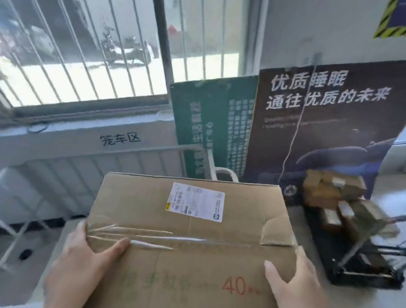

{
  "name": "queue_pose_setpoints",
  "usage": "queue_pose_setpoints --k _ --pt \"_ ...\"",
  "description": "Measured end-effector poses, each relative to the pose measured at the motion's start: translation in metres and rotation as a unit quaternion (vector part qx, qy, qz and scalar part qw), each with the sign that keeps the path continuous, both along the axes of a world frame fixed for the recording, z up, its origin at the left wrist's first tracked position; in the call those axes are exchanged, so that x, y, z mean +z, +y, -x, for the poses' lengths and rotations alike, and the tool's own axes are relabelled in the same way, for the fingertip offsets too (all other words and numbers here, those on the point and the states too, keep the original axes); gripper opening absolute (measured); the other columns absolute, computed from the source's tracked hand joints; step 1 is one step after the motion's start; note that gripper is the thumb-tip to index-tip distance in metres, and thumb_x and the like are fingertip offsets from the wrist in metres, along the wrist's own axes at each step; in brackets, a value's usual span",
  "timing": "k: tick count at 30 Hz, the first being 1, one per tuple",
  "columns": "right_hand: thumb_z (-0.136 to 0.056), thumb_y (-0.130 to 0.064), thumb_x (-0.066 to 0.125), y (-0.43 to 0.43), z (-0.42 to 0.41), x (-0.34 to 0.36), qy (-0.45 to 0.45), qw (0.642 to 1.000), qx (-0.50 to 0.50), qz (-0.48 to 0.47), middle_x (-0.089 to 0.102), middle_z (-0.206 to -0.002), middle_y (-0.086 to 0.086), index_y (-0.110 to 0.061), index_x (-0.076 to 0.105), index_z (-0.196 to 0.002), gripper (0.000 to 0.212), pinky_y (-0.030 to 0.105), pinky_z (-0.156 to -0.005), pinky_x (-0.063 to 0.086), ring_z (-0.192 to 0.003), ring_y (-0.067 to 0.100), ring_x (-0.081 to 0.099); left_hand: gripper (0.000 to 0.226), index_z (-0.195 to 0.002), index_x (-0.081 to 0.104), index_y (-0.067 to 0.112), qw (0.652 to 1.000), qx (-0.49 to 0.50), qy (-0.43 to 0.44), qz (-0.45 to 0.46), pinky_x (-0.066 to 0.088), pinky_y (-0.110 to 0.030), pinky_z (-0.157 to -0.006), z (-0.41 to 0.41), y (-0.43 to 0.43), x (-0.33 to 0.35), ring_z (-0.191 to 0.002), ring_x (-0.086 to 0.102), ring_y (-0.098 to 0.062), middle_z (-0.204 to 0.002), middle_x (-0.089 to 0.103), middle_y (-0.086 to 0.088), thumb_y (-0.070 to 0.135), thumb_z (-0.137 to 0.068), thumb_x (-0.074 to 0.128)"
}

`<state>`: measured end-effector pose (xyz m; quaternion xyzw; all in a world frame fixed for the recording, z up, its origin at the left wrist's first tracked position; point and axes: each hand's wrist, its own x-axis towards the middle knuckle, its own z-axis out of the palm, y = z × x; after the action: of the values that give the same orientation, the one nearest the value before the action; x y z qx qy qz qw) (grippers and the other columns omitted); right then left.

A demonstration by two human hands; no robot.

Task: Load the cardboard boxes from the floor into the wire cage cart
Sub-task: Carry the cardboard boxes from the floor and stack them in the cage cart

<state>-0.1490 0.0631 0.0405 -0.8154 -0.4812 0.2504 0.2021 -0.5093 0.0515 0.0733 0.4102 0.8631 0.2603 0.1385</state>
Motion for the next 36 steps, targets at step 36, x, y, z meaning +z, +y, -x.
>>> queue_pose_setpoints --k 36 --pt "-0.093 -0.044 0.057 0.335 0.248 -0.265 0.070 0.989 0.079 0.104 0.029 -0.159 0.009 -0.015 0.018 -0.156 0.079 0.044 -0.107 0.036 -0.142 0.029 0.034 0.104 -0.149 0.025 0.028 0.983 0.057 -0.160 0.071 0.038 -0.041 -0.100 0.245 0.284 -0.302 -0.135 0.044 -0.023 -0.152 0.042 0.003 0.059 -0.067 0.080"
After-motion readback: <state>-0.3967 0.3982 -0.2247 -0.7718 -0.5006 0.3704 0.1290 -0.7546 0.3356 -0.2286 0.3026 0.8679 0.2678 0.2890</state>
